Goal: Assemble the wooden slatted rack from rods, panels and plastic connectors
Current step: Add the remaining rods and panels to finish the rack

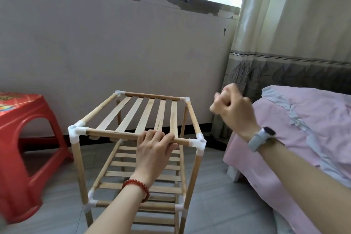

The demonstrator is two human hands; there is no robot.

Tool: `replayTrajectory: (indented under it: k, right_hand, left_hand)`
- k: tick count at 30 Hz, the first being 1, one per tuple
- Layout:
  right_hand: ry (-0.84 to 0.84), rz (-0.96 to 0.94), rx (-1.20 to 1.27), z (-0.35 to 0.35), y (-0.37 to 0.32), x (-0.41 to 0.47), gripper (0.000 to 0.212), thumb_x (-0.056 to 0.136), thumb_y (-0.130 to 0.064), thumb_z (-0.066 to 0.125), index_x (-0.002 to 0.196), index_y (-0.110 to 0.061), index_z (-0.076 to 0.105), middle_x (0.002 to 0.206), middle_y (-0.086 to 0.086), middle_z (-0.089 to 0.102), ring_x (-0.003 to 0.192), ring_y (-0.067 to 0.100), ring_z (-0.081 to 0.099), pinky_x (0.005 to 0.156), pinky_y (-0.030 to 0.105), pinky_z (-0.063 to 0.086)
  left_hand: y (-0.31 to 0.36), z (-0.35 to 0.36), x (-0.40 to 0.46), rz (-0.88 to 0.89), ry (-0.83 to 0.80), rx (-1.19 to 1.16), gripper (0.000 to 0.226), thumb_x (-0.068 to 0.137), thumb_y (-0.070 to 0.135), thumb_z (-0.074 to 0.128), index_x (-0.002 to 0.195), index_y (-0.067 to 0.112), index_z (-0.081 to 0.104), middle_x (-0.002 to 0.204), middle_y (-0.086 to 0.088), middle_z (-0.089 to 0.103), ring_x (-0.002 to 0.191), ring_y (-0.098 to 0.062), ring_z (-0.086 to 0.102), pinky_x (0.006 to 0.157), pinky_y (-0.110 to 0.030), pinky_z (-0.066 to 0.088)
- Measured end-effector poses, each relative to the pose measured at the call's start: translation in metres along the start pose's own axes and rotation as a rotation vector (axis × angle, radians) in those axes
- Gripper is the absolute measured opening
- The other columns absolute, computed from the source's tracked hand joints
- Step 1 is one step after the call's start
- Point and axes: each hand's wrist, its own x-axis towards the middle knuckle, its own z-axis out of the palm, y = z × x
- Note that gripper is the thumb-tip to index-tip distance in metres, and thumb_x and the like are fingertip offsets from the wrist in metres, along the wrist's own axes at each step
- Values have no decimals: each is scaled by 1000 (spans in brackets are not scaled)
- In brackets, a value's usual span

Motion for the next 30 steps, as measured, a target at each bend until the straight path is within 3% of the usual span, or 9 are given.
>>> replayTrajectory:
  k: [3, 7, 13, 17, 22, 23, 26, 28, 30]
  right_hand:
    - [171, 75, 35, -1, 2, -3, 26, 89, -35, 45, 94, -10, 48, 66, 2, 57, 63, 25, 52, 61, 34, 41]
    - [-400, -121, -269, 28, -5, -76, 22, 95, -29, 43, 102, -9, 49, 69, 8, 64, 65, 33, 62, 61, 36, 49]
    - [135, 50, 52, 4, 1, 1, 23, 89, -37, 43, 92, -14, 45, 63, -3, 52, 60, 22, 50, 60, 33, 40]
    - [-453, 8, -148, 29, 5, -62, 16, 95, -30, 42, 96, -14, 42, 72, 5, 63, 72, 34, 61, 66, 38, 48]
    - [125, 41, 141, 7, 2, -2, 20, 89, -44, 42, 92, -24, 38, 61, -23, 60, 59, 14, 47, 59, 28, 32]
    - [84, 31, 145, 11, 0, -13, 20, 91, -41, 43, 92, -21, 39, 63, -19, 61, 58, 14, 50, 57, 29, 35]
    - [-431, 2, -112, 32, 0, -68, 17, 96, -31, 43, 96, -14, 41, 72, 4, 65, 68, 30, 61, 65, 37, 49]
    - [-401, -22, -177, 26, 6, -44, 16, 95, -33, 43, 95, -18, 39, 71, -1, 66, 71, 30, 61, 68, 37, 47]
    - [-109, 7, -27, 14, 1, -9, 17, 93, -38, 43, 93, -22, 38, 62, -15, 58, 64, 26, 53, 65, 33, 40]
  left_hand:
    - [1, 1, -3, 16, 10, -9, 14, 78, 33, 72, 88, 22, 70, 75, 6, 63, 74, -20, 58, 77, -32, 30]
    - [1, 1, -5, 0, 9, -14, 14, 79, 34, 71, 87, 23, 70, 75, 6, 62, 75, -21, 58, 77, -32, 31]
    - [1, 0, -5, 1, 22, -19, 15, 78, 33, 72, 88, 23, 70, 75, 6, 63, 75, -20, 58, 77, -31, 30]
    - [-1, -1, -8, -3, 2, -20, 16, 77, 34, 73, 88, 23, 70, 75, 6, 63, 76, -20, 57, 77, -32, 32]
    - [0, 0, -5, -18, 2, -31, 16, 76, 33, 74, 88, 23, 70, 76, 6, 63, 76, -20, 58, 79, -32, 32]
    - [-1, -1, -4, -22, -1, -30, 17, 76, 32, 75, 88, 22, 71, 76, 6, 63, 77, -20, 58, 80, -33, 35]
    - [-3, -4, -7, -24, -29, -36, 18, 74, 32, 77, 88, 23, 71, 76, 6, 64, 77, -20, 59, 76, -36, 43]
    - [-2, -5, -8, -26, -29, -34, 19, 73, 32, 77, 88, 23, 71, 76, 7, 64, 77, -20, 59, 75, -36, 44]
    - [-1, -3, -7, -32, -28, -39, 18, 73, 31, 78, 87, 23, 71, 75, 7, 63, 77, -20, 59, 75, -37, 44]
